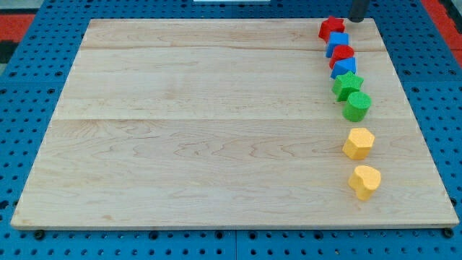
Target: Push the blue cube into green star
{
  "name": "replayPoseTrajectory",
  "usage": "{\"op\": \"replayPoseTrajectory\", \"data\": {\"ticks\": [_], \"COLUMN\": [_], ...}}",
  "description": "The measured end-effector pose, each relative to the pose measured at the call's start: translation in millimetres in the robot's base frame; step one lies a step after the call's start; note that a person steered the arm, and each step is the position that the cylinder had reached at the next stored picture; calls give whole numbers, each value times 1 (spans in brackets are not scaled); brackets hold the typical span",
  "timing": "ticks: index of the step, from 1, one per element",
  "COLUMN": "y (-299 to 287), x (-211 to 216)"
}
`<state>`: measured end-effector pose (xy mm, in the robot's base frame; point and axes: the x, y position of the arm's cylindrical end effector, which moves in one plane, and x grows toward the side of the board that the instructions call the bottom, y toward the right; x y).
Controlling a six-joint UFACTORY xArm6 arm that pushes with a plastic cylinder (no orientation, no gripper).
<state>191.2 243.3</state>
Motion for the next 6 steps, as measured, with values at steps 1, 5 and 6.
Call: {"op": "replayPoseTrajectory", "data": {"ticks": [1,5,6], "y": [-14,-62,-42], "x": [1,56,73]}}
